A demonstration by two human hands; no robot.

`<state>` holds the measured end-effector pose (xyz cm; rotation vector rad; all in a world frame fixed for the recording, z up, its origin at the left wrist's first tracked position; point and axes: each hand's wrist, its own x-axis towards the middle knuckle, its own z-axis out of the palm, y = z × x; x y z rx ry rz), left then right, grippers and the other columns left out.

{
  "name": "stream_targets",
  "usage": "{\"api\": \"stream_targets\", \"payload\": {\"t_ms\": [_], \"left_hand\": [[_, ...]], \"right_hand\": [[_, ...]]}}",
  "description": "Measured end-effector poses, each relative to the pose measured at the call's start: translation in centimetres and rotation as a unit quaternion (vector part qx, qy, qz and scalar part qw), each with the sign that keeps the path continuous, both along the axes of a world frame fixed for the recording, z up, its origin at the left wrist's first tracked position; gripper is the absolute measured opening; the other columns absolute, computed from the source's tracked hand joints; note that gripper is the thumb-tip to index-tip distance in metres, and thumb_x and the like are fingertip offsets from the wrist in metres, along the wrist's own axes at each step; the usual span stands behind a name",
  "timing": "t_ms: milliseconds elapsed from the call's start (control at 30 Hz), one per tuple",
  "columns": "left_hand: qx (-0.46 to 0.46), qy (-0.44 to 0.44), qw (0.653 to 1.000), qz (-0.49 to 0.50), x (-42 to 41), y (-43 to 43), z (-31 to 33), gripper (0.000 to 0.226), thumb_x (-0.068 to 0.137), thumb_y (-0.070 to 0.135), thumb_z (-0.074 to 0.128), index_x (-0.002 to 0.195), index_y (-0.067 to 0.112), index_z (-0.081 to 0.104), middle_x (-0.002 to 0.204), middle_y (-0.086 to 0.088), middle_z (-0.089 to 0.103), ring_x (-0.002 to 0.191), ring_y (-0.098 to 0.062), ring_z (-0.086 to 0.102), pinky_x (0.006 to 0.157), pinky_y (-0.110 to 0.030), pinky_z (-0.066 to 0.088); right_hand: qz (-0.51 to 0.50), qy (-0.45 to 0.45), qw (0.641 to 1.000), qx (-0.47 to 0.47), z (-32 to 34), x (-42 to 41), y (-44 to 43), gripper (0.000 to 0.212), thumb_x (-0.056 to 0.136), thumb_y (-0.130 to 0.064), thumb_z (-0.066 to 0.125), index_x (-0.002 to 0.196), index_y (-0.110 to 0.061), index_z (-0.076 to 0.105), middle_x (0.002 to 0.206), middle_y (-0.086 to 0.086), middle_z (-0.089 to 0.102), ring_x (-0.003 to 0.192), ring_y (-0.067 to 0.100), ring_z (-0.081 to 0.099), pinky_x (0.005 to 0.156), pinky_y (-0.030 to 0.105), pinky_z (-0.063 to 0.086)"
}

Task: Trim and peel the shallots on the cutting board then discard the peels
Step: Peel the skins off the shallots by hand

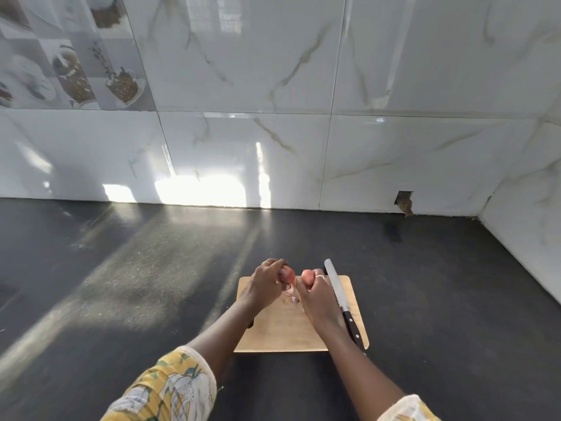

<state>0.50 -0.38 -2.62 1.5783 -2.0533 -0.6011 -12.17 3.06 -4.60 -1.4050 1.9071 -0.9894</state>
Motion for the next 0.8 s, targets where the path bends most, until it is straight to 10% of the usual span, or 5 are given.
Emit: {"api": "stream_targets", "payload": {"t_ms": [800], "left_hand": [[0.038, 0.02, 0.999, 0.018, 0.5, -0.1, -1.1, 0.052, 0.077, 0.007, 0.066, 0.126, 0.016, 0.054, 0.129, -0.006, 0.053, 0.115, -0.023, 0.052, 0.087, -0.02, 0.036]], "right_hand": [[-0.036, -0.128, 0.99, -0.049, 0.2, 1.2, 2.3, 0.016, 0.092, -0.028, 0.054, 0.104, -0.02, 0.048, 0.085, 0.001, 0.062, 0.079, 0.013, 0.059, 0.061, 0.016, 0.039]]}}
